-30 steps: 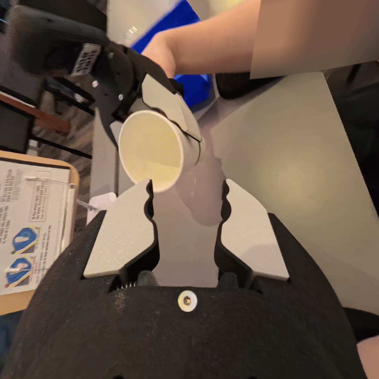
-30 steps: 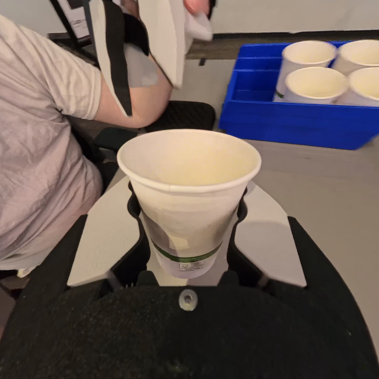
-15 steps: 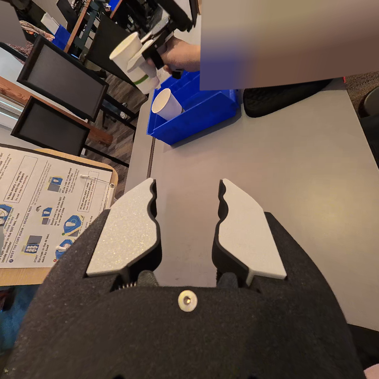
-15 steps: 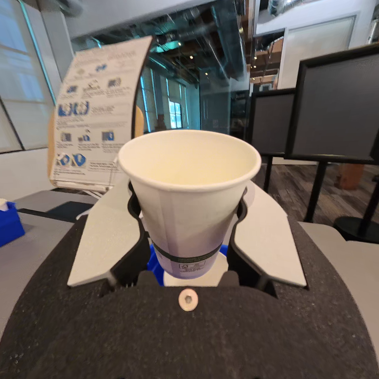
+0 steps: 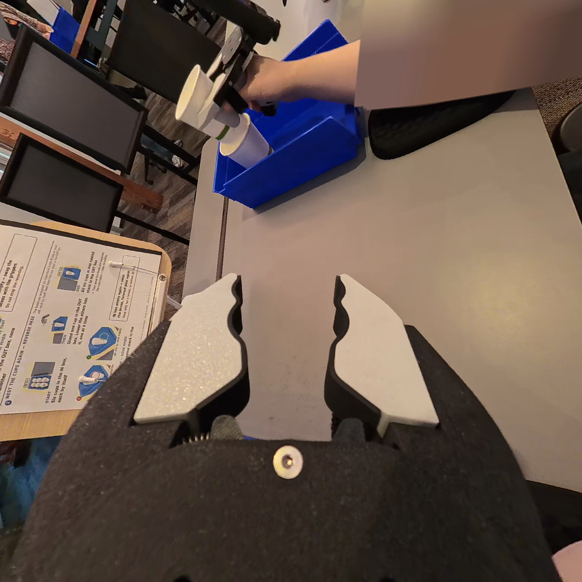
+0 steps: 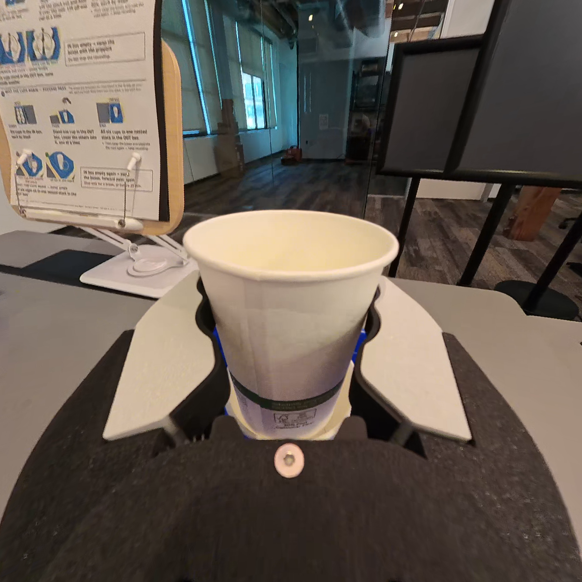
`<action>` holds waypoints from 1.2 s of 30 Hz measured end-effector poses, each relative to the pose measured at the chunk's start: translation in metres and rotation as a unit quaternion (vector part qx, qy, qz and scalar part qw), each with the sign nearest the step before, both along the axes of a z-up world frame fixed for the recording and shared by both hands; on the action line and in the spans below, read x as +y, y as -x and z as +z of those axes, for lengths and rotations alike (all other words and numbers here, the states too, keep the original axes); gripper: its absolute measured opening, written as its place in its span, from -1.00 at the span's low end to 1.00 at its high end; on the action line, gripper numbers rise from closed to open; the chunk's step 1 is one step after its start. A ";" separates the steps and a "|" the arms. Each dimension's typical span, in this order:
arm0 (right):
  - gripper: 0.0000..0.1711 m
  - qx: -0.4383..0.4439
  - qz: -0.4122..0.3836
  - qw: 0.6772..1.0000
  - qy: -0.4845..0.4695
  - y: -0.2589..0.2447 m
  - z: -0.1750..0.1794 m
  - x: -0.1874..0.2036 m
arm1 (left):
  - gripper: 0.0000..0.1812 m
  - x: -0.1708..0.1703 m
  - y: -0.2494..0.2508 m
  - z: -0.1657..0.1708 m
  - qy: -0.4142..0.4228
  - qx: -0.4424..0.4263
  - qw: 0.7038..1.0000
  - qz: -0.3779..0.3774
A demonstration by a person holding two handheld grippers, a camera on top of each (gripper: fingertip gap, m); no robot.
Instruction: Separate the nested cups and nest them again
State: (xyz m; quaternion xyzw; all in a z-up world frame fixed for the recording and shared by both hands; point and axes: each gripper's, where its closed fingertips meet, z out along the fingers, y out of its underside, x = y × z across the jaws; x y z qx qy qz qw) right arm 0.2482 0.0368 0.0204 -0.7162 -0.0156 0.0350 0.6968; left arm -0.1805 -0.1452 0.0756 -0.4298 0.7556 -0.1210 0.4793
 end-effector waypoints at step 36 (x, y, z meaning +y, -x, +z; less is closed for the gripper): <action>0.12 -0.023 0.018 0.995 0.092 0.006 -0.031 0.006 | -0.42 0.000 -0.001 -0.013 0.001 0.035 0.999 0.001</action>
